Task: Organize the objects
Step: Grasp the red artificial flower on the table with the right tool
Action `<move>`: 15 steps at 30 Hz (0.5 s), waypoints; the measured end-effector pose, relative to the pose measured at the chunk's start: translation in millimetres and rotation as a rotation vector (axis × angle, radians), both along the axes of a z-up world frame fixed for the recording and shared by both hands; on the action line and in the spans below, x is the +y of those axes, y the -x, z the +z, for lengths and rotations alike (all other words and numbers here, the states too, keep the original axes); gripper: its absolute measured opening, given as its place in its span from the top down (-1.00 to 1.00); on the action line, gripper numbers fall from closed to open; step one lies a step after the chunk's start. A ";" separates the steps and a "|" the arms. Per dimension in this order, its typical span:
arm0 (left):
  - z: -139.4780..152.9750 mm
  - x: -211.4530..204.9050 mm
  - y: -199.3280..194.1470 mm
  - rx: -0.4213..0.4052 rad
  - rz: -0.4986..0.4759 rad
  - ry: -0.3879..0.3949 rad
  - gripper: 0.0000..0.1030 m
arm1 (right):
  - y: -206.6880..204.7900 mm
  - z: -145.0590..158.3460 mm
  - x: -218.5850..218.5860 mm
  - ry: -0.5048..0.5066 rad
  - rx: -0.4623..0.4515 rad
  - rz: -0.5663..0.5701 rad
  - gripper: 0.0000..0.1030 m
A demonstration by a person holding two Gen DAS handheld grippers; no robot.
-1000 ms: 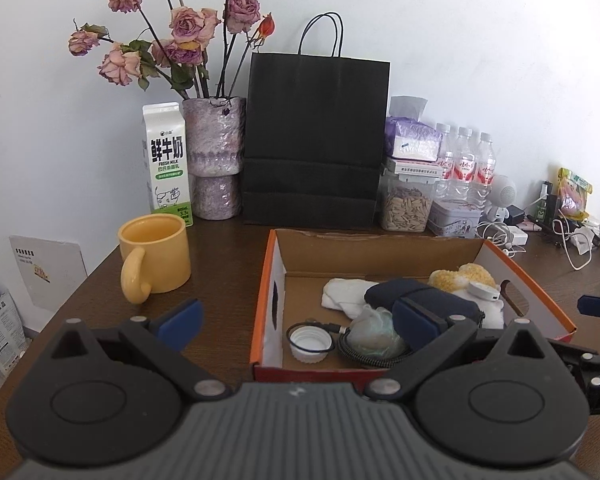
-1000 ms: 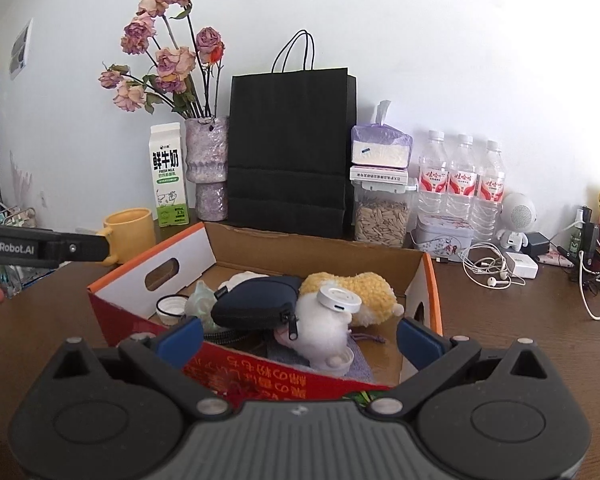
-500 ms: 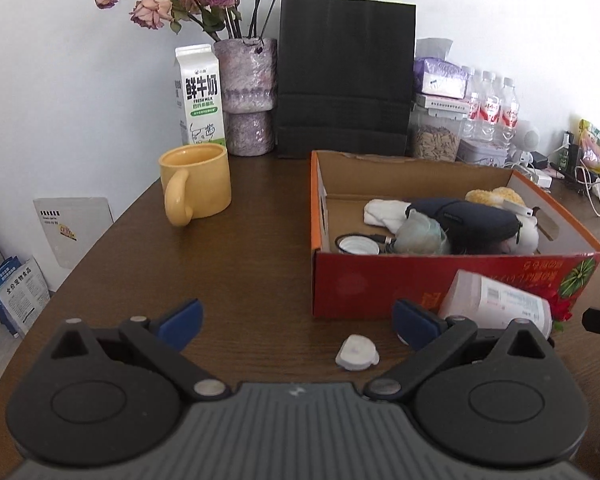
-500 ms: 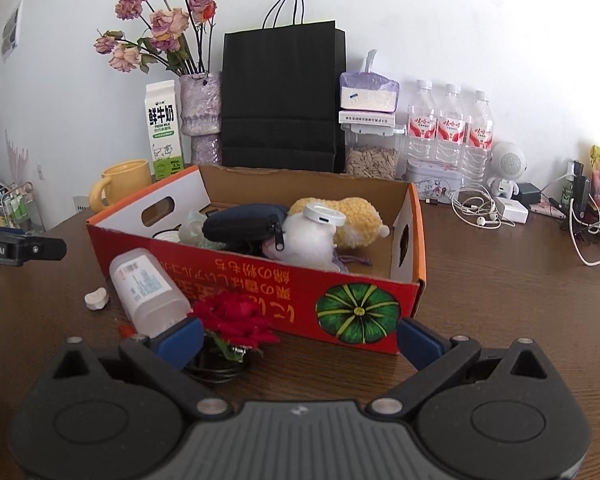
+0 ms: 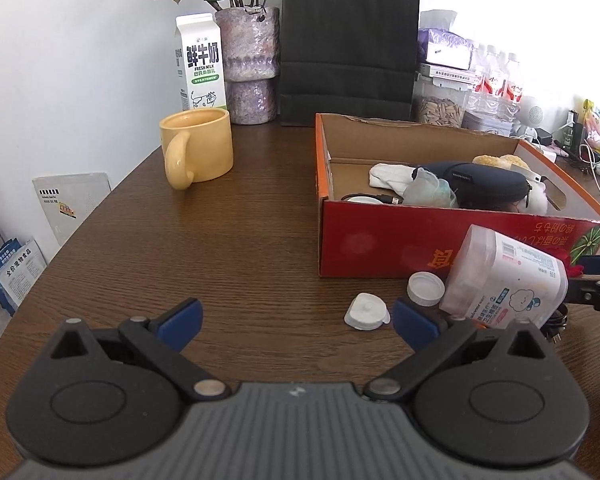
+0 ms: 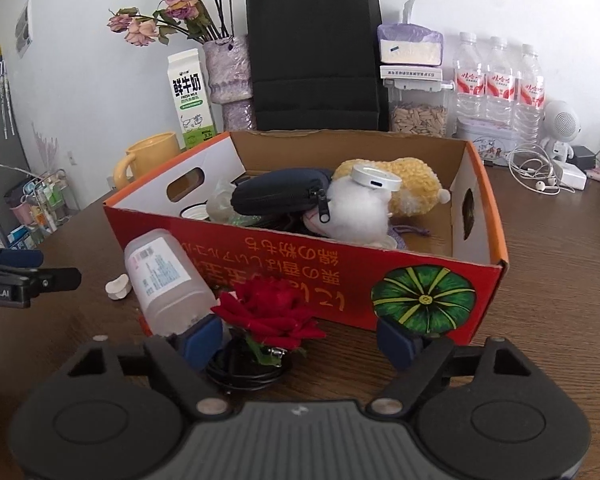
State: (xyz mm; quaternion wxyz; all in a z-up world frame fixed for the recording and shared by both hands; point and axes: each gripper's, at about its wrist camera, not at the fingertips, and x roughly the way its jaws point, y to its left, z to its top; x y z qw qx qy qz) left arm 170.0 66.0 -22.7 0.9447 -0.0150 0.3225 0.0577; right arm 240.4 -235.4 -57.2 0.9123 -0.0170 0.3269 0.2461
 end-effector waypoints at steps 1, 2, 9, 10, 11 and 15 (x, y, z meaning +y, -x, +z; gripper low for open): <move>-0.3 -0.2 -0.4 0.002 0.000 0.000 -1.00 | -2.1 -1.3 0.9 -0.001 0.004 0.008 -0.44; -1.0 -0.4 -0.7 0.005 0.001 0.000 -1.00 | -4.4 -2.6 1.9 -0.002 0.008 0.015 -0.32; -4.2 -0.9 -2.9 0.013 0.005 0.004 -1.00 | -6.1 -6.5 5.2 -0.019 0.002 0.067 0.29; -4.5 -1.2 -3.3 0.014 0.006 0.003 -1.00 | -4.8 -6.3 5.7 -0.015 -0.009 0.067 0.30; -5.0 -1.3 -3.7 0.015 0.005 0.003 -1.00 | -3.9 -6.3 5.6 -0.015 -0.016 0.070 0.33; -6.9 -2.6 -4.8 0.022 0.003 0.003 -1.00 | 2.3 -3.7 3.5 -0.026 -0.055 0.064 0.36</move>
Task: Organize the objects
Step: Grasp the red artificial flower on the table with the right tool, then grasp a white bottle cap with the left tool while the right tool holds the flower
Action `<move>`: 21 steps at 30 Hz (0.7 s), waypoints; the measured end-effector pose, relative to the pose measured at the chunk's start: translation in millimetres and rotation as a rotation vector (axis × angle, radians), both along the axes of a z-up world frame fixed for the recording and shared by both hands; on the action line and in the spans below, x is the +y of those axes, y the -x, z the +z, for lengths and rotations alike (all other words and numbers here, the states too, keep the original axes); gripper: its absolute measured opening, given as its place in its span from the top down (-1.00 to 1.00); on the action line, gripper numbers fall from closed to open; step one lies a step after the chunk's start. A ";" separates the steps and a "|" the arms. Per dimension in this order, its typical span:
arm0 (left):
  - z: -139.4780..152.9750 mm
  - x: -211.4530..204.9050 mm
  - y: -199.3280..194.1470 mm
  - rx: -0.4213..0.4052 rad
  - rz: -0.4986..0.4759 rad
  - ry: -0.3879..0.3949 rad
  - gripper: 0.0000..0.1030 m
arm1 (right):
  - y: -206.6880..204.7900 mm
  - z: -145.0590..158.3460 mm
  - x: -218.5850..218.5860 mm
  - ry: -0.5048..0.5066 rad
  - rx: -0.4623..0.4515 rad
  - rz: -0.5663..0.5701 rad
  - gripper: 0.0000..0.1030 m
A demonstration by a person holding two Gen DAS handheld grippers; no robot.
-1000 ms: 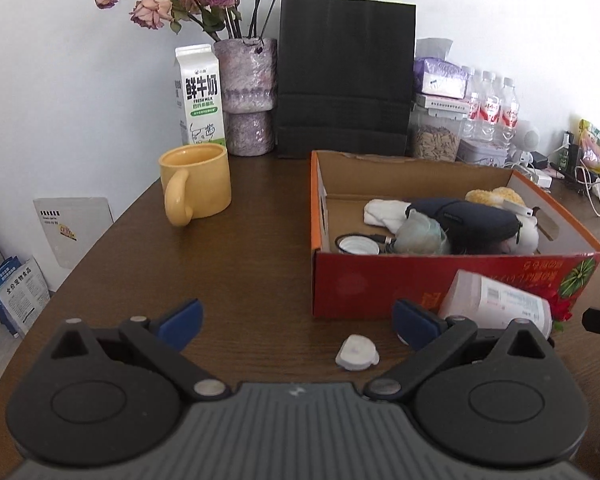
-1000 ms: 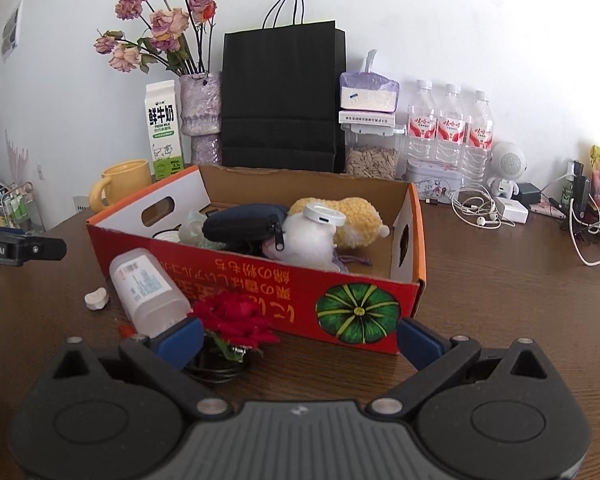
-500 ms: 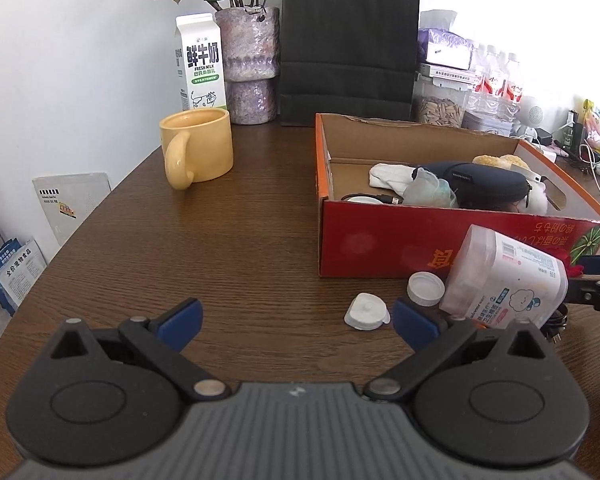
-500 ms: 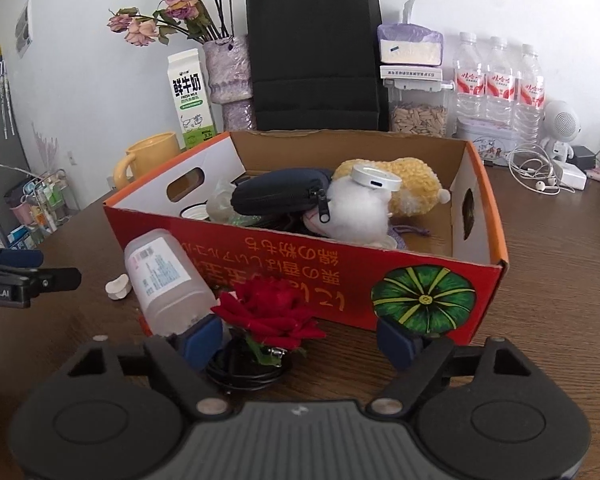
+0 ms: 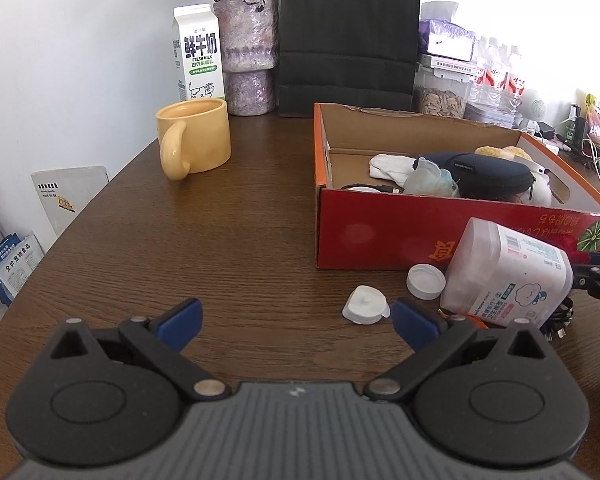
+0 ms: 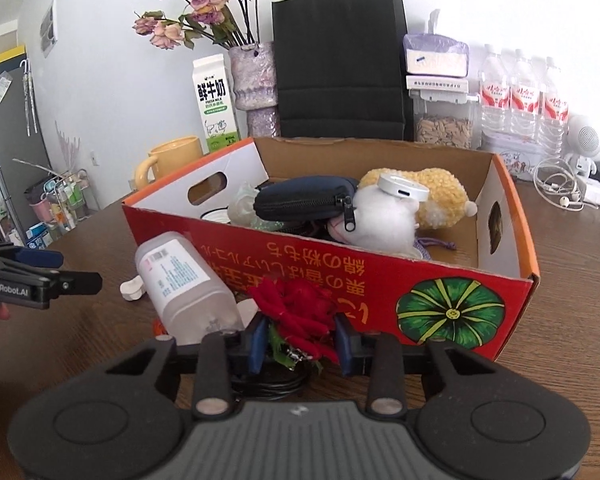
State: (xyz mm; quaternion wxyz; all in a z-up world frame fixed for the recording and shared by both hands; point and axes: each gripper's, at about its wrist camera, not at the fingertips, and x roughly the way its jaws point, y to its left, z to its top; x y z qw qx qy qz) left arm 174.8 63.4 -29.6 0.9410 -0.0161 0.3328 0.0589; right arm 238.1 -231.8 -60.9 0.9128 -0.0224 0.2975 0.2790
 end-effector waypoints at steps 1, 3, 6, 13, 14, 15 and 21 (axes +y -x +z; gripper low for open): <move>-0.4 -0.1 -0.4 0.002 0.001 0.001 -1.00 | 1.7 1.0 -1.0 -0.007 -0.010 0.001 0.37; -1.7 -0.6 -1.9 0.006 0.002 0.000 -1.00 | 5.2 3.3 -3.3 -0.017 -0.030 -0.008 0.37; -3.5 -2.1 -3.7 0.011 -0.002 0.000 -1.00 | 11.6 8.0 -10.4 -0.045 -0.063 -0.026 0.37; -8.9 -8.3 -10.9 0.023 -0.016 -0.016 -1.00 | 26.4 12.9 -30.5 -0.086 -0.115 -0.106 0.38; -9.8 -9.8 -12.6 0.023 -0.018 -0.021 -1.00 | 28.1 12.6 -32.9 -0.087 -0.119 -0.118 0.37; -10.8 -11.1 -14.5 0.026 -0.020 -0.025 -1.00 | 29.9 12.2 -35.4 -0.087 -0.125 -0.132 0.37; -16.1 -22.7 -23.6 0.022 -0.034 -0.061 -1.00 | 31.8 6.5 -38.6 -0.074 -0.119 -0.161 0.37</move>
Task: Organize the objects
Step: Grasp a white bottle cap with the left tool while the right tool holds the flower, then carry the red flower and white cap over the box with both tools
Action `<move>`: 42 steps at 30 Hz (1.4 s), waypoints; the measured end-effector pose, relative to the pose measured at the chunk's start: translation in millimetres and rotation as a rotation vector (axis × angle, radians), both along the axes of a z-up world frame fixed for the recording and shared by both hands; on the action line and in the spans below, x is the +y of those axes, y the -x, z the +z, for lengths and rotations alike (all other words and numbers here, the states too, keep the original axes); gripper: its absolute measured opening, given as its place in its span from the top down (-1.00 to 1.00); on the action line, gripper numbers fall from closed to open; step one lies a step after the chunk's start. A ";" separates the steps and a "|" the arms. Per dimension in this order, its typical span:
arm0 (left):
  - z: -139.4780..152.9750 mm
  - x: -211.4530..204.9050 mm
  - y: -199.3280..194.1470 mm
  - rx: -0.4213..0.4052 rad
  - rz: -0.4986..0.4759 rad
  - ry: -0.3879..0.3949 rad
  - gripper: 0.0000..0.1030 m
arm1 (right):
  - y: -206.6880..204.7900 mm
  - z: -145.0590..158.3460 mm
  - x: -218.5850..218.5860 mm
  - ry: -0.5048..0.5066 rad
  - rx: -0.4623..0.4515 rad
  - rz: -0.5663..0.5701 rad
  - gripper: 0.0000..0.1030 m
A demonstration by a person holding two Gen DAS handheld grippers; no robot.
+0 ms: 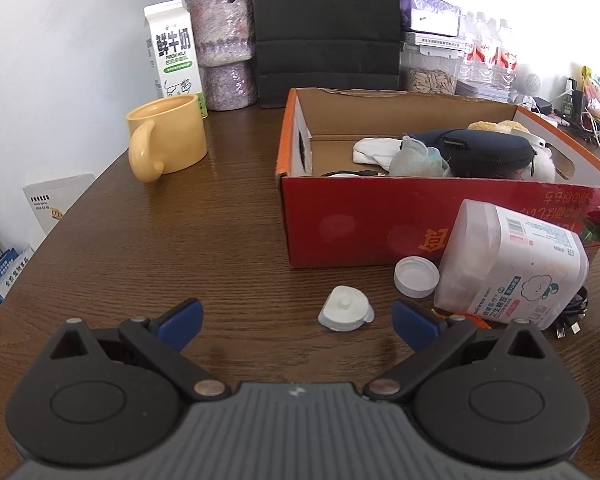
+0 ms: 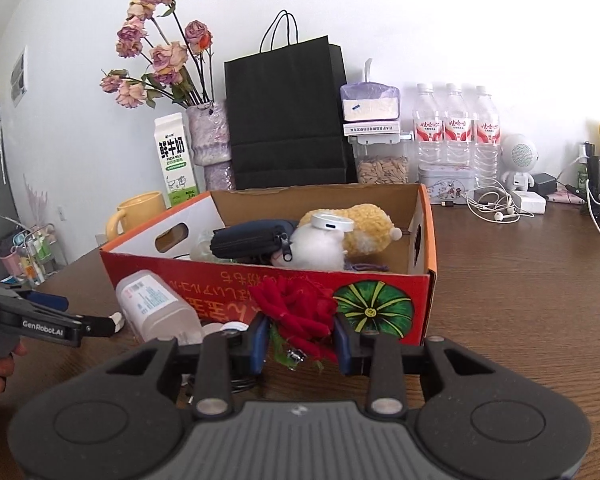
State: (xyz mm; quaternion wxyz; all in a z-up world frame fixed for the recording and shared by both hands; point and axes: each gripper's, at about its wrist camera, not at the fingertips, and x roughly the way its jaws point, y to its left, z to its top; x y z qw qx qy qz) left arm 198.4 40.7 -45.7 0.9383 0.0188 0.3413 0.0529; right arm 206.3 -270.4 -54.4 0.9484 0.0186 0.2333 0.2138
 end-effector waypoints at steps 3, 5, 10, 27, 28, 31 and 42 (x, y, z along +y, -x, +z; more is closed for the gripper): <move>-2.2 -4.4 -3.9 -0.003 0.000 -0.010 -0.94 | 0.0 -1.8 1.5 0.007 0.001 -0.004 0.37; -3.6 -5.2 -5.7 0.000 0.004 -0.003 -0.94 | -0.4 -2.6 1.5 0.007 0.004 -0.004 0.37; -7.6 -4.9 -7.7 0.008 0.005 0.021 -0.77 | -1.2 -4.0 2.0 0.008 0.010 -0.006 0.37; -5.4 -11.3 0.9 -0.028 -0.033 0.051 0.46 | -0.6 -6.9 4.6 0.019 0.012 -0.007 0.37; -5.1 -11.7 1.6 -0.029 -0.036 0.053 0.46 | -0.6 -6.8 4.5 0.019 0.010 -0.007 0.37; -2.4 -11.7 4.8 -0.043 -0.037 0.058 0.46 | -0.1 -7.0 4.2 0.018 0.006 -0.010 0.37; 43.0 -11.7 14.6 -0.200 -0.045 0.078 0.46 | 4.9 10.4 5.9 0.010 -0.052 -0.013 0.37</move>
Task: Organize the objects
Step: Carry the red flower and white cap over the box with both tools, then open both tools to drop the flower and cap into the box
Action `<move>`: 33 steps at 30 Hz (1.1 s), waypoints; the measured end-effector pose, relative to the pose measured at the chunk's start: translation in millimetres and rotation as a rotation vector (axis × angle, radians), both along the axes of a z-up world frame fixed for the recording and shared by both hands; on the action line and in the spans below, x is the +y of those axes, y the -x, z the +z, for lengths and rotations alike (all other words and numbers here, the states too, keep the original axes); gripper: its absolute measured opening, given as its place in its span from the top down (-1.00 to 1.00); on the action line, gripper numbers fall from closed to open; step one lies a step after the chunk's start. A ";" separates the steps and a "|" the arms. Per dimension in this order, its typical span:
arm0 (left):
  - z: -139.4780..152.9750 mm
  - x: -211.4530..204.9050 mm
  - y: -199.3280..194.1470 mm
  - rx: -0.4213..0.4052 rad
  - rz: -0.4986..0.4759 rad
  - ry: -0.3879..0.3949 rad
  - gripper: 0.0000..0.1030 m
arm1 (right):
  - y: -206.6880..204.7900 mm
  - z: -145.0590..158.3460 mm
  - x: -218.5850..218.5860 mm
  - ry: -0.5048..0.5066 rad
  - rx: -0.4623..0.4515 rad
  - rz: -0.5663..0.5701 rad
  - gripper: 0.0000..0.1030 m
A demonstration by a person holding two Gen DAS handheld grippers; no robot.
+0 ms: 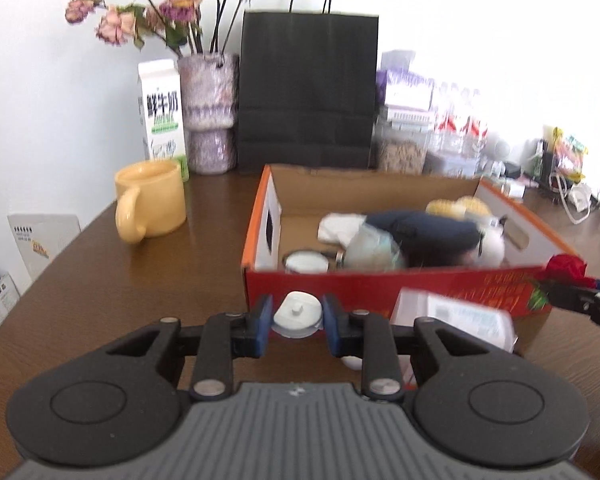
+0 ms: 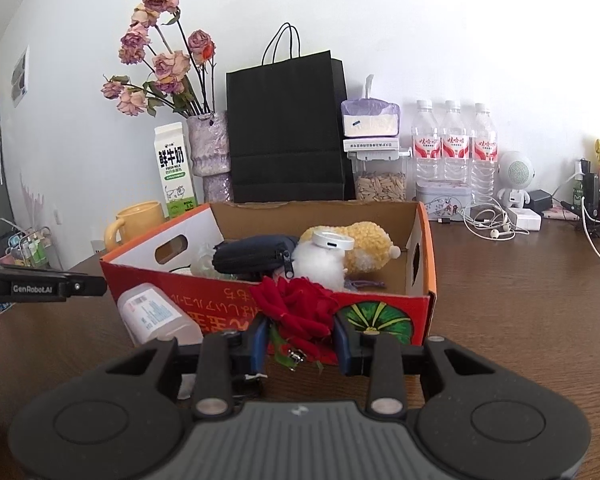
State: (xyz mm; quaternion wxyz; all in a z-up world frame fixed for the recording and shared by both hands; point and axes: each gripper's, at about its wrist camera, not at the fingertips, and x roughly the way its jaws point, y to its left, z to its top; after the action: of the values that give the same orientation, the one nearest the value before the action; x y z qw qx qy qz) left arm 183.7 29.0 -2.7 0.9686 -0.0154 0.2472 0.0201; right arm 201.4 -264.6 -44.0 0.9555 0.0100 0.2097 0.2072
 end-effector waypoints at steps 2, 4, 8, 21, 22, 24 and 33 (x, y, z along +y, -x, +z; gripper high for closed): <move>10.7 -2.5 -1.5 -0.036 -0.011 0.000 0.46 | -2.0 7.5 2.4 -0.001 -0.021 0.000 0.37; 19.5 -6.3 -4.6 -0.065 -0.023 -0.003 0.46 | -5.4 14.4 5.3 0.001 -0.041 0.001 0.37; 31.9 -14.4 -17.7 -0.105 -0.042 0.005 0.46 | -17.5 27.3 13.1 0.011 -0.080 -0.011 0.37; 29.1 -29.4 -79.8 -0.113 -0.024 0.030 0.46 | -68.5 25.0 16.6 0.012 -0.081 -0.107 0.37; 25.9 -28.3 -81.6 -0.103 -0.021 0.029 0.46 | -69.0 21.3 14.9 0.013 -0.074 -0.109 0.37; 21.4 -26.2 -83.9 -0.093 -0.013 0.022 0.46 | -71.3 17.7 11.4 0.010 -0.063 -0.117 0.37; 10.4 -28.3 -87.6 -0.076 -0.019 0.010 0.45 | -73.7 12.7 8.4 0.018 -0.050 -0.135 0.36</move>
State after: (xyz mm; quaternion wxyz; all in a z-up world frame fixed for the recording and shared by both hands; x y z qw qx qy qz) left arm 271.3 0.7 7.7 0.9774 -0.0185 0.2104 0.0090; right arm 275.1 -256.2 -31.3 0.9723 0.0102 0.1864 0.1406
